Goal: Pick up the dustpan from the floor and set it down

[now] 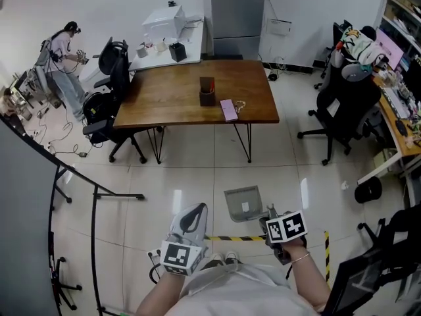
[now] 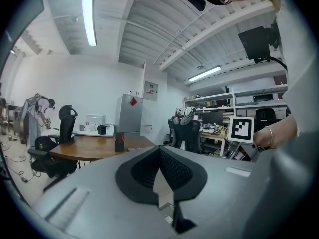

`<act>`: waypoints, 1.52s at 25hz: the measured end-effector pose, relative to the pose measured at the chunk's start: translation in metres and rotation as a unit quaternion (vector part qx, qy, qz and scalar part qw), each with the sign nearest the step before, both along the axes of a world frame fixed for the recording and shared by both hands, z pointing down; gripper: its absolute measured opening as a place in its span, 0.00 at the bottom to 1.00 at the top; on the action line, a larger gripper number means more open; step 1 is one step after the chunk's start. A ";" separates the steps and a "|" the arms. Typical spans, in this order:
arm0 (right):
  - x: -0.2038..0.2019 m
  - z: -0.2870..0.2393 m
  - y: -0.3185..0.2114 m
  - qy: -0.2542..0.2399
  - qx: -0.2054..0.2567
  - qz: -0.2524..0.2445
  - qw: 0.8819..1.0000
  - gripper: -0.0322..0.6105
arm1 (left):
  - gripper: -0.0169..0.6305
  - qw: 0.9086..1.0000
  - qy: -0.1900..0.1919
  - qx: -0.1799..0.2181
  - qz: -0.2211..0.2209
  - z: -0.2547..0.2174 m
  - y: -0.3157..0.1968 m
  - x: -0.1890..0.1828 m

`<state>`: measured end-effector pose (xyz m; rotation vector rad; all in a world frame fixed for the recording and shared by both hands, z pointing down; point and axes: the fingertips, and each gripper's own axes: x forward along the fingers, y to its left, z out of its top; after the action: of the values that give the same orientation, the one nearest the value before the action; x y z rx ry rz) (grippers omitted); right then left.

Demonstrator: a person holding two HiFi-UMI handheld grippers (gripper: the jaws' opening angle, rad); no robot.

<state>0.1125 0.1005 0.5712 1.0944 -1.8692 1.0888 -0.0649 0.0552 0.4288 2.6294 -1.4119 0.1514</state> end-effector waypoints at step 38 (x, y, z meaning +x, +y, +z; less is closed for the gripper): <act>-0.027 0.000 -0.105 -0.028 0.003 -0.022 0.999 0.05 | 0.05 1.000 0.013 0.011 -0.019 0.015 -0.106 -0.019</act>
<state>0.0860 -0.0047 0.5716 1.0306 -1.9331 1.0990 -0.0835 -0.0508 0.4441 2.6094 -1.4613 0.0969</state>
